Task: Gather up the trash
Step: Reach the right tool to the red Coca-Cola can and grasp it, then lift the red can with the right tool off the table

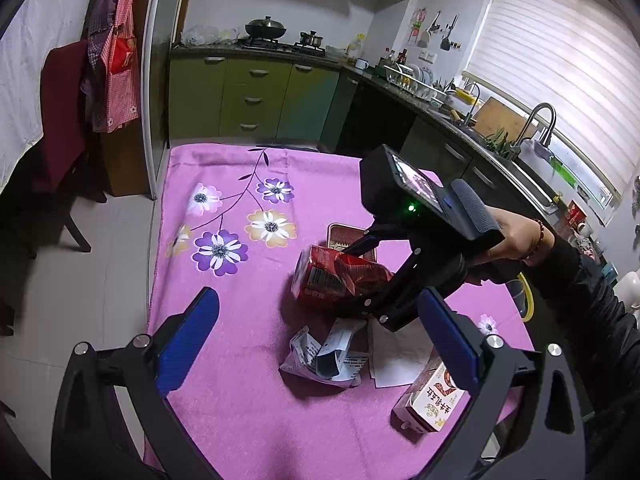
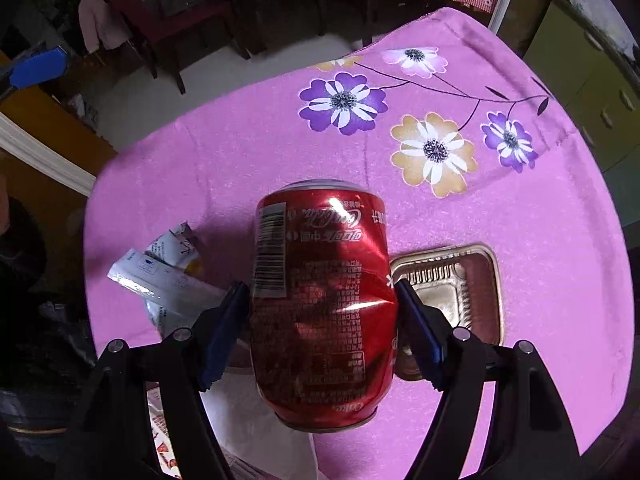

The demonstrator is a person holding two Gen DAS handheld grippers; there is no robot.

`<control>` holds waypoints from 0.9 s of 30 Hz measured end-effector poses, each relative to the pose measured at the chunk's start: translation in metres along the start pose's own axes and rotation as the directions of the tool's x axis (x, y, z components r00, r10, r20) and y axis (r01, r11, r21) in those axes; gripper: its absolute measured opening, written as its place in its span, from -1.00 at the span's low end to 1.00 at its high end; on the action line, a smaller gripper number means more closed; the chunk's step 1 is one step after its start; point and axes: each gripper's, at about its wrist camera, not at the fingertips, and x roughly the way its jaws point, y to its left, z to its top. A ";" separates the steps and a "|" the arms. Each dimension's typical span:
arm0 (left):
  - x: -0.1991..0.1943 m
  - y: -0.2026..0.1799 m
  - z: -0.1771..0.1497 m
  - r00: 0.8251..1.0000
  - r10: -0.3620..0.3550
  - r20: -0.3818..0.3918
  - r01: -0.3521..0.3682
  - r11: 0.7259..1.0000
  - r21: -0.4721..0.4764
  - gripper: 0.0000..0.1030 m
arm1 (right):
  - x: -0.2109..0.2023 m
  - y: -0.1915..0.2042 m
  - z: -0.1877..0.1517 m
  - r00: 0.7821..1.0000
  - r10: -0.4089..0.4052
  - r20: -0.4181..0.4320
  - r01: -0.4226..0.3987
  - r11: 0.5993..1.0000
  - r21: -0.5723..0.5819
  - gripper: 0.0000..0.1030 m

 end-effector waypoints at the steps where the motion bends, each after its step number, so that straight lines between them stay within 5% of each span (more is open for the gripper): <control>1: 0.001 0.000 0.000 1.000 -0.001 -0.002 0.001 1.000 0.000 0.85 | 0.001 0.002 0.000 1.000 -0.007 -0.001 0.007 1.000 -0.004 0.40; 8: 0.003 -0.001 0.000 1.000 -0.002 -0.012 0.002 1.000 0.007 0.85 | -0.004 0.007 -0.004 0.998 -0.031 0.049 0.031 1.000 0.001 0.38; 19: 0.005 -0.006 0.000 1.000 -0.004 -0.016 0.004 1.000 0.021 0.85 | -0.054 -0.003 -0.029 0.974 0.054 0.219 -0.079 0.991 0.105 0.38; 27: 0.008 -0.012 -0.001 1.000 -0.011 -0.027 0.012 0.999 0.040 0.85 | -0.041 0.001 -0.030 0.986 -0.031 0.164 0.014 0.995 0.103 0.38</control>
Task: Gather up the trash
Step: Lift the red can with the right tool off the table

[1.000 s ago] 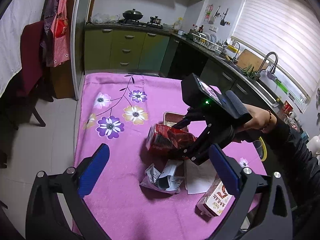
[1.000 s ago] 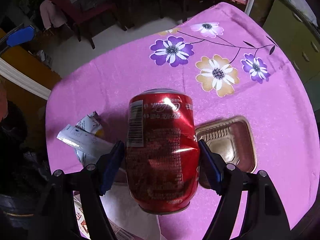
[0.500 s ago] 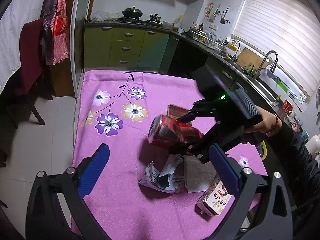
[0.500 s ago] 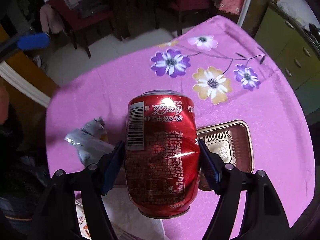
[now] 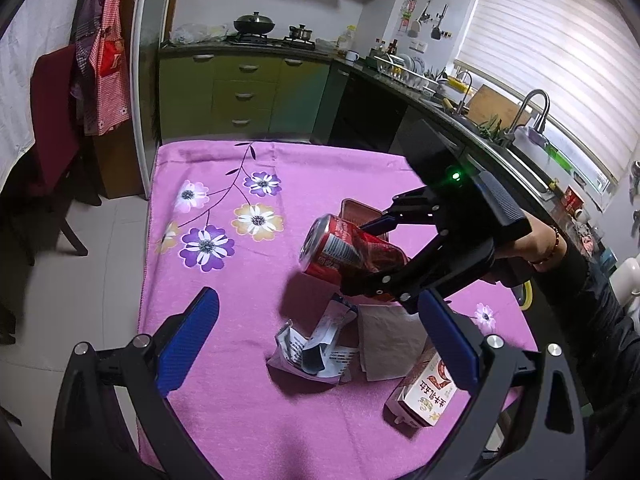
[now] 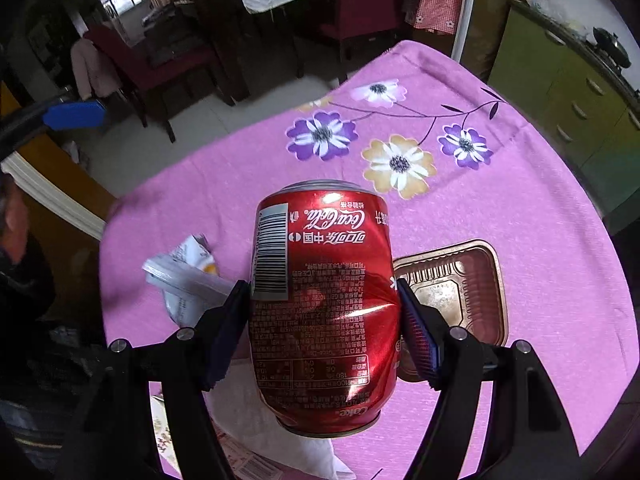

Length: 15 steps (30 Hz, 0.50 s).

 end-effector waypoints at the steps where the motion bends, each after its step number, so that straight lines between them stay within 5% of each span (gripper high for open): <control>1: 0.000 0.000 0.001 1.000 -0.001 -0.001 0.001 1.000 0.002 0.85 | 0.002 0.000 -0.001 1.000 -0.008 -0.003 0.008 1.000 -0.001 0.38; 15: 0.001 -0.001 0.001 1.000 -0.005 -0.002 0.005 1.000 0.005 0.85 | 0.025 0.003 -0.012 0.994 -0.074 -0.085 0.071 0.997 -0.042 0.40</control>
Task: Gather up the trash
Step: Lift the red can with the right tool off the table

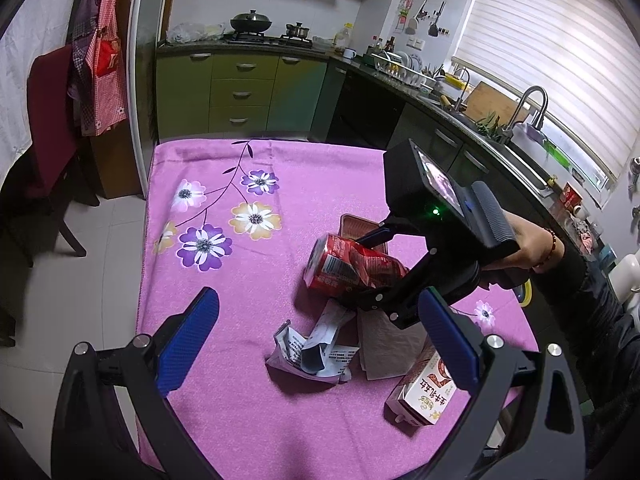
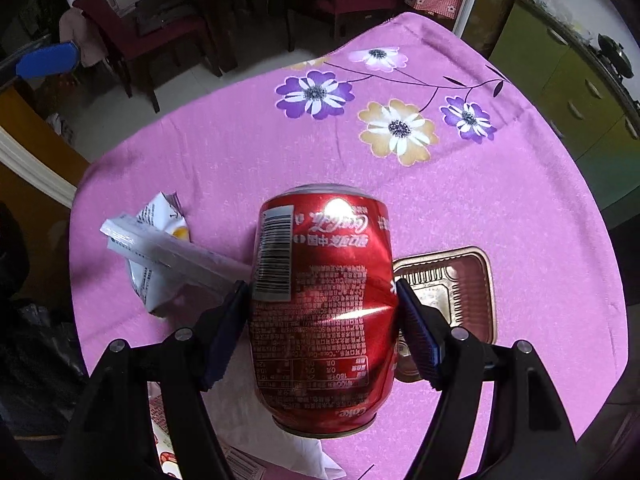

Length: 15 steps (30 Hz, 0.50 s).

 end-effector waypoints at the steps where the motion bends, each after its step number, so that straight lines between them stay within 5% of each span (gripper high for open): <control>1: 0.000 0.000 0.000 1.000 0.000 0.000 0.000 1.000 0.001 0.85 | 0.000 0.000 -0.001 1.000 -0.004 0.003 0.004 1.000 0.002 0.40; 15: 0.003 -0.004 0.000 1.000 -0.009 -0.005 0.009 1.000 0.022 0.85 | -0.018 0.005 -0.010 0.999 -0.026 0.045 0.025 1.000 0.014 0.41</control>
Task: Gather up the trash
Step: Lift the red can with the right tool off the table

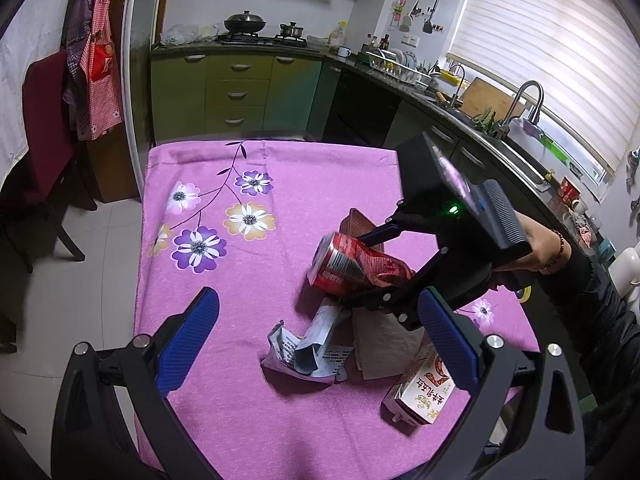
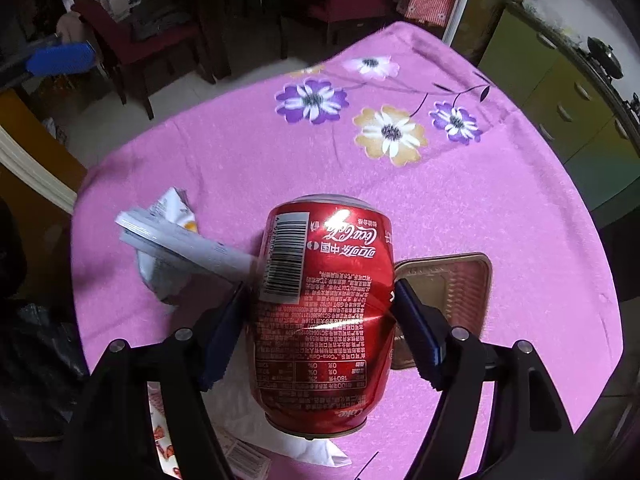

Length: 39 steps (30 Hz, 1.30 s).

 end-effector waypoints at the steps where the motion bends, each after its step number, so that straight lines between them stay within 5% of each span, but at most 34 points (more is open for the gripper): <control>1: 0.000 0.000 0.000 1.000 -0.001 0.000 0.001 1.000 0.001 0.85 | -0.004 -0.001 0.000 1.000 0.000 0.014 0.000 1.000 0.005 0.41; 26: 0.002 -0.008 0.004 1.000 -0.015 -0.008 0.016 0.999 0.034 0.85 | -0.013 0.008 -0.032 0.998 -0.055 -0.033 0.056 0.998 0.017 0.60; 39: 0.003 -0.009 0.002 1.000 -0.017 -0.007 0.017 0.999 0.032 0.85 | -0.013 0.003 -0.048 0.997 -0.016 -0.072 0.024 0.993 0.114 0.38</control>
